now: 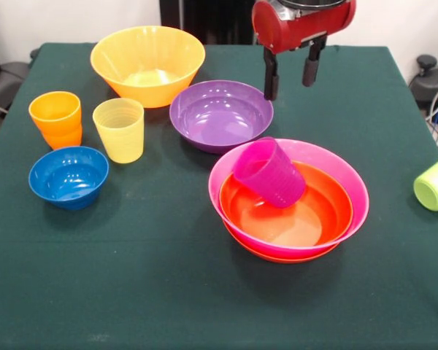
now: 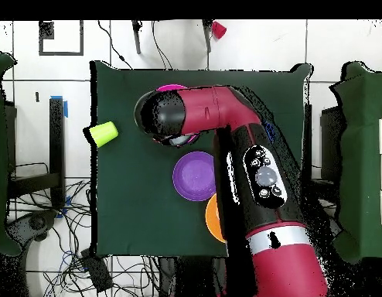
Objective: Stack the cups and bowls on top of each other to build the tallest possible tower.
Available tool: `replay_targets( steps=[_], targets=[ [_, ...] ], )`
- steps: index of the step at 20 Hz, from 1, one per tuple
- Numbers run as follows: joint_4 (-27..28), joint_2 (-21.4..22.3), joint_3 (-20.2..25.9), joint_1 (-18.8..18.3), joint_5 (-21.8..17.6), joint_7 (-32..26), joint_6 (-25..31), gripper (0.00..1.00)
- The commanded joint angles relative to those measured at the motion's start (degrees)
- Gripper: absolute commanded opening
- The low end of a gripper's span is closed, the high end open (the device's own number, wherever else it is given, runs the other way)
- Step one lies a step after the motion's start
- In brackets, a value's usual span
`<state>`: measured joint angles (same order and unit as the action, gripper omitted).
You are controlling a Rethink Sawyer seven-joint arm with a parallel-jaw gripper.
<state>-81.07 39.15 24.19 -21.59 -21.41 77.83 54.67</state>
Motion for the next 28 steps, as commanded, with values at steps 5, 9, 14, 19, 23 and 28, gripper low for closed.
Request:
replay_targets(
  steps=[5,9,14,19,23,28],
  targets=[
    [0.38,-5.32,-1.28,-1.05,0.11,7.11,-6.71,1.00],
    [0.28,-5.52,-1.50,-0.86,0.06,7.45,-7.71,1.00],
    [0.67,-5.35,-1.89,-0.37,0.12,7.38,-7.20,1.00],
    [0.62,-5.06,-2.36,0.00,0.37,7.57,-6.35,1.00],
    [0.60,-4.96,-2.57,0.08,0.47,7.59,-5.93,1.00],
    [1.19,-4.71,-2.49,-0.24,0.39,5.96,-4.46,1.00]
  ],
)
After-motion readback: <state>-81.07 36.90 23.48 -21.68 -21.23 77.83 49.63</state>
